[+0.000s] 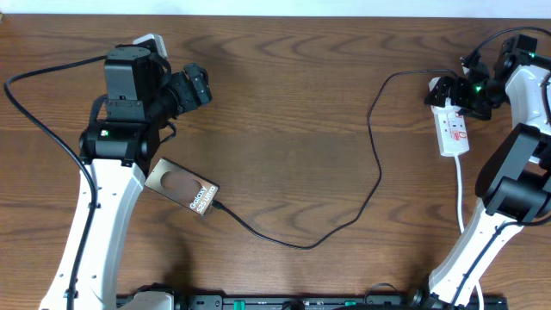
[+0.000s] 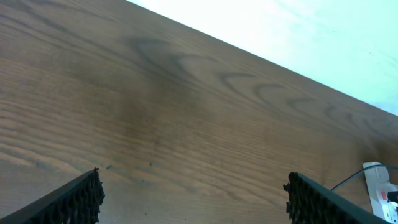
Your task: Plug charger to phone and switch on socket
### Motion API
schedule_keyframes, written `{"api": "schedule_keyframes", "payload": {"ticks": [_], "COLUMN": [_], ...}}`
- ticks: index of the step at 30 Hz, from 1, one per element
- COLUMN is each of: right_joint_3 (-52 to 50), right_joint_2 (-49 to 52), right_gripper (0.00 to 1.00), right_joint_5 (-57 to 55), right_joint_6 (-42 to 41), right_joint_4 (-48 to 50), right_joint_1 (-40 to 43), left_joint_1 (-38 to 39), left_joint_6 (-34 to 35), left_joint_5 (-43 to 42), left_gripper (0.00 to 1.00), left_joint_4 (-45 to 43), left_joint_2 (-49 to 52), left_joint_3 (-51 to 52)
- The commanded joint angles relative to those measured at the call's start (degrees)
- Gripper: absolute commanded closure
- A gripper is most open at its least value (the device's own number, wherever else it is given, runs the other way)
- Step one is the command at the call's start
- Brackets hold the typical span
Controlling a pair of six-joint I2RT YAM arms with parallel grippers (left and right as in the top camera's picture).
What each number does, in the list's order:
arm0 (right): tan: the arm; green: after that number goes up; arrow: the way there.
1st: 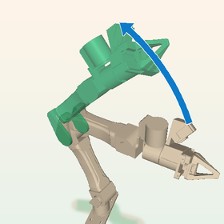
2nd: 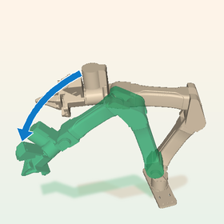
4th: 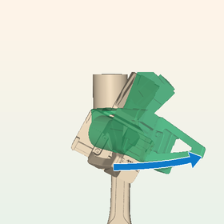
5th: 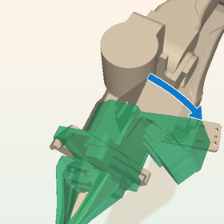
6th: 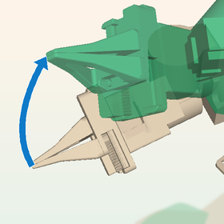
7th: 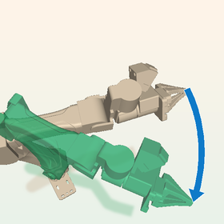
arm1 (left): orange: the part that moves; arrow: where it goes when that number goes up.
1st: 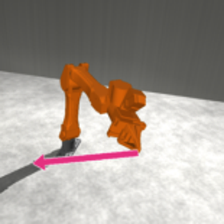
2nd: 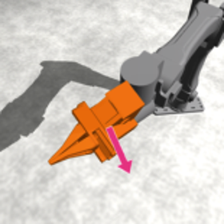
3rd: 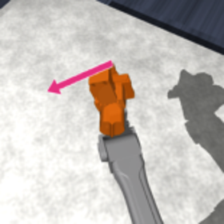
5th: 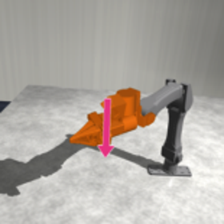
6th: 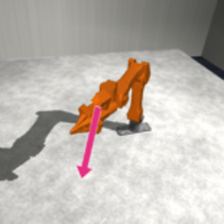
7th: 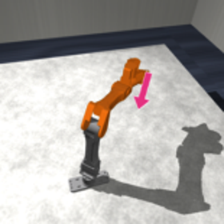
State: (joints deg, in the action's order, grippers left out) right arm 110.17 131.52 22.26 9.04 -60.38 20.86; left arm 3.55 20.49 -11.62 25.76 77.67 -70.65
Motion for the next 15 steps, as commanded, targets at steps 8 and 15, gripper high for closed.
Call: {"api": "schedule_keyframes", "payload": {"ticks": [8,15], "right_joint_3": [-0.5,-1.79], "right_joint_2": [0.83,0.83], "right_gripper": [0.01,0.01], "right_joint_5": [2.32,2.4], "right_joint_6": [-1.79,-2.6], "right_joint_4": [-0.74,-0.72], "right_joint_1": [-1.68,-2.82], "left_joint_1": [0.13,0.11], "left_joint_6": [-1.4,-1.4], "left_joint_5": [1.01,1.03], "left_gripper": [0.09,0.09], "left_joint_4": [0.37,0.39], "left_joint_2": [-0.22,-0.22], "left_joint_3": [-0.46,-0.46]}}
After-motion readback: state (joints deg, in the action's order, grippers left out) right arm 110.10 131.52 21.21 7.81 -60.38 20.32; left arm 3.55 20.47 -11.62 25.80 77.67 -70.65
